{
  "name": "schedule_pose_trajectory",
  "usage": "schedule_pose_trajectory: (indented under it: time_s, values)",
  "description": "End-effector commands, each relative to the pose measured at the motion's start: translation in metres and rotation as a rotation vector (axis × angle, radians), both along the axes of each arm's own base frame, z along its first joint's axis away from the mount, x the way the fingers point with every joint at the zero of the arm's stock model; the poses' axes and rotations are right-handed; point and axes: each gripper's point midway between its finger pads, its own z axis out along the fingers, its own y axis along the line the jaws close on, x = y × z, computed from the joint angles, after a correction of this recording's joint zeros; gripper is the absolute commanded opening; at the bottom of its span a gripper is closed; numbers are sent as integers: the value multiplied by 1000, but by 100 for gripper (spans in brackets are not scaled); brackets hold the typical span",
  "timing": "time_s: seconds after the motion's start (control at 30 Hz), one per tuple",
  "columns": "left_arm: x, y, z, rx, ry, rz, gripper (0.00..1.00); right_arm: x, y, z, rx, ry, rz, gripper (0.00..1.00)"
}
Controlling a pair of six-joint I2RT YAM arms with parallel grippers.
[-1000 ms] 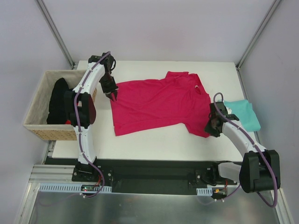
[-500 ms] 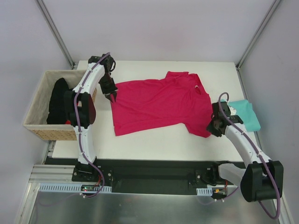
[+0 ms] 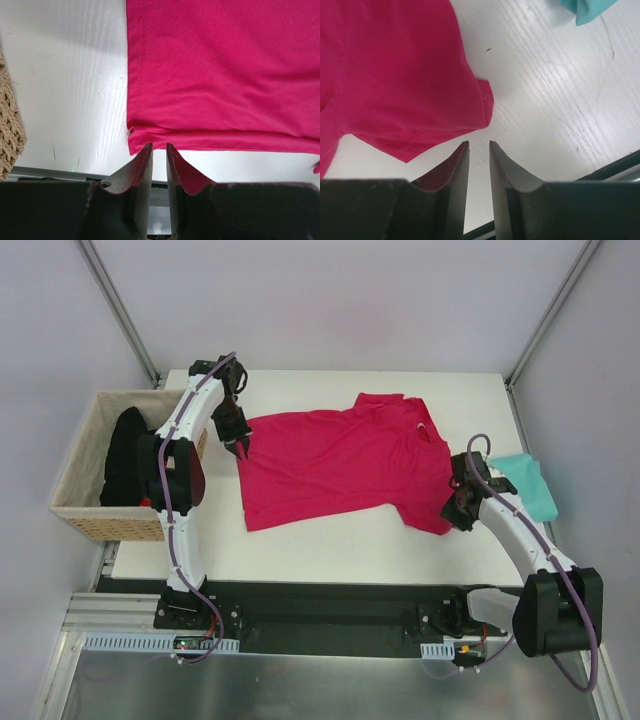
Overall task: Fold and stack the t-shirts
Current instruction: Flatten out the tshirt
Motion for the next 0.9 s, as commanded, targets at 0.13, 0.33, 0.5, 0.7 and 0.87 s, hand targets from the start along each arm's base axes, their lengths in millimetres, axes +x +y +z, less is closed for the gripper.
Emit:
schedule_pose_trajectory:
  time_s: [0.13,0.33,0.5,0.7,0.87]
  values:
    - [-14,9,18,50,-15,-15,16,-6,5,-28,88,75,-75,27]
    - [-15,11,17,57,-10,-11,17,-12,-1,-40,98,116,-97,27]
    - [-15,10,17,54,-6,-9,16,-12,-2,-43,103,121,-102,27]
    - [-16,12,17,64,3,-8,17,-3,-5,-44,95,122,-88,27]
    - [-16,14,17,74,4,1,17,7,-5,-48,99,147,-75,27]
